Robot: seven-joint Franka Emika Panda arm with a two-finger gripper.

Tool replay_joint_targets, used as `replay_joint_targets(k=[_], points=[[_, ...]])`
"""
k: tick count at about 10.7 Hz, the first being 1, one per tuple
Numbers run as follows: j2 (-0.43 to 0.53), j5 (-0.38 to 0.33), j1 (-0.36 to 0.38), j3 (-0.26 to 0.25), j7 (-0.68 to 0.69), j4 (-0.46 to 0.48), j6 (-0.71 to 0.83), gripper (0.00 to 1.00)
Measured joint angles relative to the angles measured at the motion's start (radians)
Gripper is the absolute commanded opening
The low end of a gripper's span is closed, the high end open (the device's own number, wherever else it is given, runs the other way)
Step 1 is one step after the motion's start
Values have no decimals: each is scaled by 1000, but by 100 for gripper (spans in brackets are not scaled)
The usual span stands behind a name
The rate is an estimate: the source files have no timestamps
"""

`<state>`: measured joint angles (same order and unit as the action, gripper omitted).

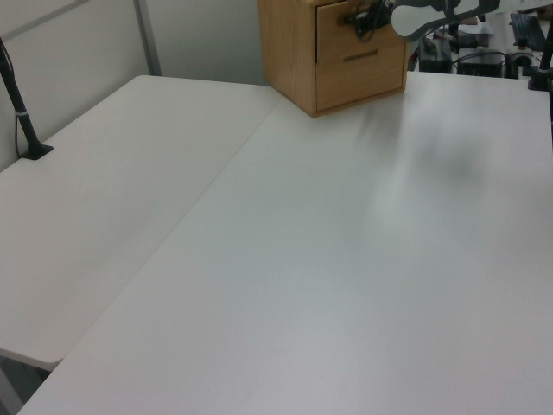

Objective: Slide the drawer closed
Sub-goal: 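Push the drawer front with the gripper, sliding it into the cabinet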

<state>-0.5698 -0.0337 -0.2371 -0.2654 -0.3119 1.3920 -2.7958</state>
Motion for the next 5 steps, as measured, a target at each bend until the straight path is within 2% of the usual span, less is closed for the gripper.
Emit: replay_joint_targets(k=[5], points=[[-32, 0, -10, 0, 0, -21, -60, 15]])
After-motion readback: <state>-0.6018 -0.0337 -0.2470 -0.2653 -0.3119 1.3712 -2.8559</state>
